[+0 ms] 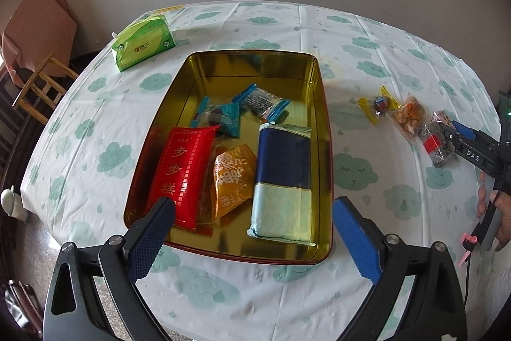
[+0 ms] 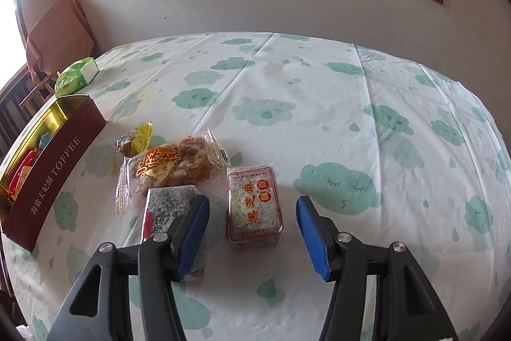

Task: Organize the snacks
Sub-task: 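Grasp the small red-and-white box with the right tool, then grasp the grey speckled packet with the left tool while the right tool holds the box, then carry the grey speckled packet into the gold tin and open the left tool, then carry the small red-and-white box into the tin and open the right tool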

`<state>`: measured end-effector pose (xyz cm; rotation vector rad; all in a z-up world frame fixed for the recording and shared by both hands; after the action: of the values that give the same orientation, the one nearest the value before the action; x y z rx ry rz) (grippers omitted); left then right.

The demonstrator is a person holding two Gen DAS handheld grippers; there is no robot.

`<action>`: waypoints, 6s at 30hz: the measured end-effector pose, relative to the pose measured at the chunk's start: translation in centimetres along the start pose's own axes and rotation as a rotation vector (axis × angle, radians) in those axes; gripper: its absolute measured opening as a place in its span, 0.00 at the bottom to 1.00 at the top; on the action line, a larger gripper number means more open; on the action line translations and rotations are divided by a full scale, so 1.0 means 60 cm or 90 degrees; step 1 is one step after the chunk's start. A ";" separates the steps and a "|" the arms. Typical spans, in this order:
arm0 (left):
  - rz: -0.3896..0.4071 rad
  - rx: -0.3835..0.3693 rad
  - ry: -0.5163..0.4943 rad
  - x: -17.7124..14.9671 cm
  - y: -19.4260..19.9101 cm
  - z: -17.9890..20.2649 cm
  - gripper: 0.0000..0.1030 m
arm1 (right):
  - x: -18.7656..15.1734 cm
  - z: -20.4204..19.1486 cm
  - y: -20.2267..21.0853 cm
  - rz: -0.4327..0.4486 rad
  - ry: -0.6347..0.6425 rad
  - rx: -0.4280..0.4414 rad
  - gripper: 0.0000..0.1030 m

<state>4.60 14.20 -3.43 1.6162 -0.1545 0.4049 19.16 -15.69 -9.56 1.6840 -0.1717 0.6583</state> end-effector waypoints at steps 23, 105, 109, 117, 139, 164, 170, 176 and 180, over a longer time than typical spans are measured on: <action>-0.043 -0.146 -0.103 0.069 -0.062 0.343 0.94 | -0.087 0.142 0.061 -0.007 -0.075 -0.106 0.30; -0.021 -0.058 -0.063 0.113 -0.080 -0.008 0.18 | -0.098 0.150 0.065 -0.009 -0.083 -0.110 0.32; -0.010 -0.058 -0.068 0.110 -0.079 -0.012 0.20 | -0.098 0.150 0.065 -0.009 -0.083 -0.111 0.32; -0.002 -0.061 -0.058 0.109 -0.079 -0.012 0.25 | -0.098 0.150 0.065 -0.009 -0.082 -0.112 0.32; 0.059 -0.069 -0.010 0.107 -0.049 -0.053 0.52 | -0.098 0.152 0.066 -0.009 -0.087 -0.120 0.32; 0.093 0.006 0.055 0.001 0.016 -0.114 0.91 | -0.077 0.050 0.098 -0.005 -0.135 -0.118 0.29; 0.096 0.012 0.097 -0.011 0.021 -0.157 0.91 | -0.042 -0.095 0.124 0.019 -0.056 -0.045 0.29; 0.095 0.020 0.132 -0.026 0.025 -0.202 0.91 | -0.015 -0.254 0.137 0.025 0.024 0.059 0.29; 0.090 0.023 0.151 -0.037 0.022 -0.225 0.92 | -0.006 -0.347 0.140 0.013 0.063 0.124 0.29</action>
<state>-0.12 27.08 -2.48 1.5841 -0.0810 0.7076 8.21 1.91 -0.84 1.8339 -0.0562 0.7927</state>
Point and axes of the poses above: each gripper's, at about its wrist camera, not at the fingertips, and y roughly against the way its jaws point, z to its right, x to its top, the point moved 6 cm from there along -y, roughly the way its jaws point, and after that the axes turned 10 degrees about -z, right-handed, at the moved point
